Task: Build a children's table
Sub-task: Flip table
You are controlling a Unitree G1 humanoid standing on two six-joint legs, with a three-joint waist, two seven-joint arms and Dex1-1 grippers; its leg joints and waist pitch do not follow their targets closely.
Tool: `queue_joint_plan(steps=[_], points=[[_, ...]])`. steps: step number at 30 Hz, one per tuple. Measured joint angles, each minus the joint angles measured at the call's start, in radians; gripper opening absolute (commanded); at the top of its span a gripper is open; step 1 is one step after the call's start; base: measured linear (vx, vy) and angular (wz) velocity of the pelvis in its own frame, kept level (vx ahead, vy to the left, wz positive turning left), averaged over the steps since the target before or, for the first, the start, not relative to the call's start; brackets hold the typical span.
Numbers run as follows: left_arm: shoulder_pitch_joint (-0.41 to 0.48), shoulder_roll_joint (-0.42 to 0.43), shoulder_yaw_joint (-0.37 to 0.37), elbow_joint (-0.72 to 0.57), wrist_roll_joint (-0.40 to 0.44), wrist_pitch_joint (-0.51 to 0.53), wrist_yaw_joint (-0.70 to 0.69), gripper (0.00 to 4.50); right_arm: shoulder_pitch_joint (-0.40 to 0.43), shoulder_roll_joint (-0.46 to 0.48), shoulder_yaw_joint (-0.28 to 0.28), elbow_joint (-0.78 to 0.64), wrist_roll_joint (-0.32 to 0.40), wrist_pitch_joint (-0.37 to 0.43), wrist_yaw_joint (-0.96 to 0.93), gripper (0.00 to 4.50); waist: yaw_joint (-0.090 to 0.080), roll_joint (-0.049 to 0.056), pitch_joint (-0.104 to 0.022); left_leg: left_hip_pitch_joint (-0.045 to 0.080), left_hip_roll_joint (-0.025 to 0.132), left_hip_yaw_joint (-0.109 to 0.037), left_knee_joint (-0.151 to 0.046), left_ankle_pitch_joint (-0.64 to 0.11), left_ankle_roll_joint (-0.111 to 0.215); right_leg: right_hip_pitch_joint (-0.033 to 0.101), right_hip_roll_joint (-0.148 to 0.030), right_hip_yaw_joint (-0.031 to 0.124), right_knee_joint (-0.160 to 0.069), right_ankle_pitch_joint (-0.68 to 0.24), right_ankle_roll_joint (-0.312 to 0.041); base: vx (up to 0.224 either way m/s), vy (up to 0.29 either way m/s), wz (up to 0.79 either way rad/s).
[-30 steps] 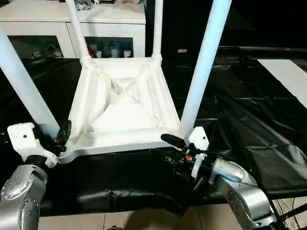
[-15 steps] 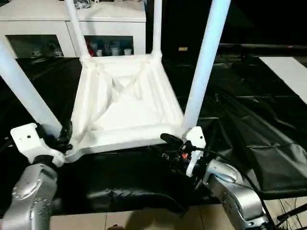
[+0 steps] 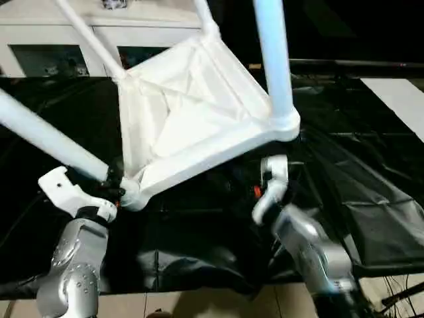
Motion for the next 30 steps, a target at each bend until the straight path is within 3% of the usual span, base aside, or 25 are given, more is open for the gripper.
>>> queue_joint_plan(steps=[14,26,30], points=[[-0.016,-0.019,-0.021,0.003,0.003,0.009,0.002,2.23,-0.171,0.126,-0.155,0.221,0.08,-0.004,-0.156,4.5,0.0,-0.001,0.0,-0.006,0.0,0.0,0.003,0.0,0.0,-0.003,-0.001,-0.001,0.001,0.002,-0.003,0.0,0.0,0.0],[0.001,-0.004,-0.071,-0.018,0.023,0.031,-0.025,2.23,-0.306,0.112,-0.305,0.442,0.191,-0.068,-0.243,4.5,0.001,-0.001,-0.001,-0.006,0.0,0.0,0.004,0.0,0.0,-0.003,-0.001,-0.001,0.002,0.002,-0.004,0.0,0.0,0.0],[0.017,0.003,-0.08,-0.035,0.026,0.04,-0.044,2.23,-0.326,0.11,-0.326,0.483,0.206,-0.091,-0.244,4.5,-0.001,-0.001,-0.001,-0.006,0.0,0.001,0.004,0.0,0.0,-0.003,-0.001,-0.001,0.003,0.002,-0.003,0.0,0.0,0.0]])
